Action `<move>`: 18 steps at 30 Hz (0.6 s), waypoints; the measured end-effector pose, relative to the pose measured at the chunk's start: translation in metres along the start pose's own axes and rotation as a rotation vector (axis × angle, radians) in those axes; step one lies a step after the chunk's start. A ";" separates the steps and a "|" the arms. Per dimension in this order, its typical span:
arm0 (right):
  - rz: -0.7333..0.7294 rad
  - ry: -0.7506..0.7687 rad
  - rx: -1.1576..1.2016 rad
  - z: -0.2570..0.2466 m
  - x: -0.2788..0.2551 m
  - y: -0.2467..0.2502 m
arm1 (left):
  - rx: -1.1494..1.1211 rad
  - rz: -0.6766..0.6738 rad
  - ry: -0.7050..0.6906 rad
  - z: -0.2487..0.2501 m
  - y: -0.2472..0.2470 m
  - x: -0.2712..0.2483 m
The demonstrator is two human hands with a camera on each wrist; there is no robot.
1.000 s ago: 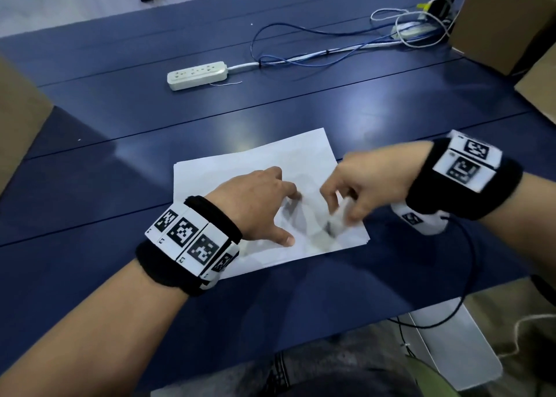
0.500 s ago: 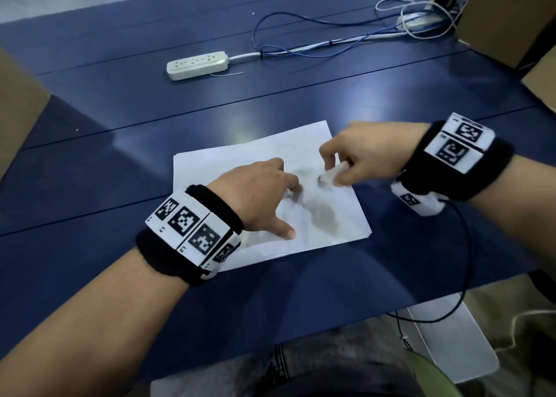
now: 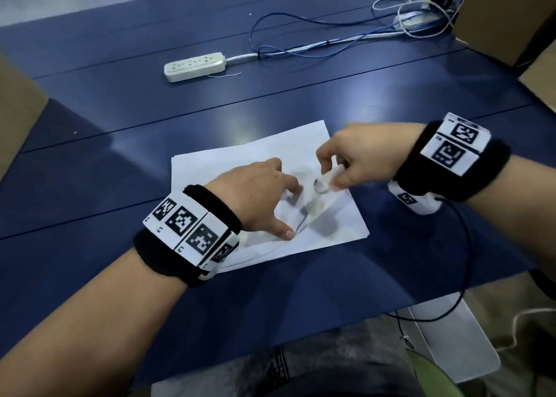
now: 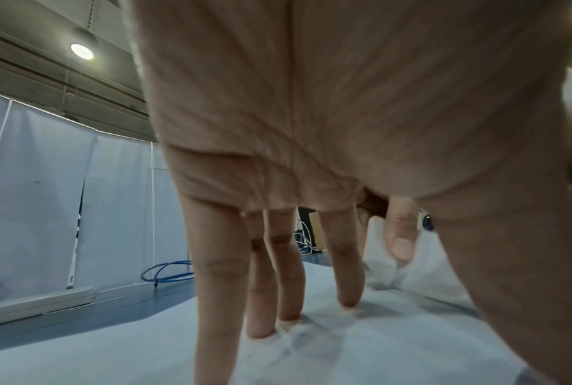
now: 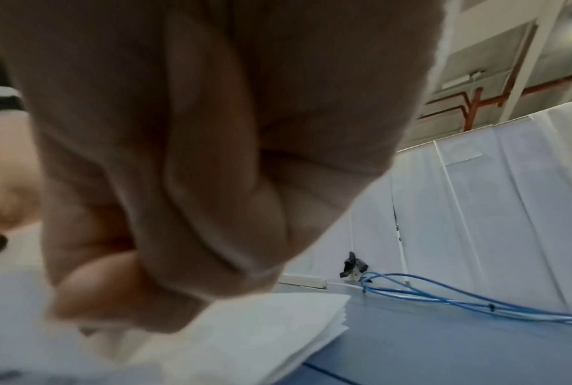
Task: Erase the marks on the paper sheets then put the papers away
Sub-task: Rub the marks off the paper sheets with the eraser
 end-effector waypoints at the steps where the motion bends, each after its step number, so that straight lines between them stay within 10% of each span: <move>1: -0.016 0.008 0.005 -0.001 -0.003 -0.003 | -0.001 0.003 0.000 0.000 0.000 0.000; 5: -0.319 0.044 0.007 -0.013 -0.025 -0.025 | -0.008 0.008 -0.018 0.000 -0.001 -0.001; 12: 0.014 0.039 0.022 0.001 0.002 0.004 | -0.012 0.057 0.057 0.009 0.002 0.001; 18: -0.260 0.140 0.061 -0.013 -0.017 -0.027 | -0.044 0.072 0.068 0.009 0.002 0.003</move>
Point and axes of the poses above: each hand's wrist, its own x-axis towards the middle knuckle, its own y-axis out of the back of the hand, z = x × y, the point moved 7 cm from there along x, towards the middle knuckle, and after that the axes turned 14 degrees about -z, right-handed, at the moved point
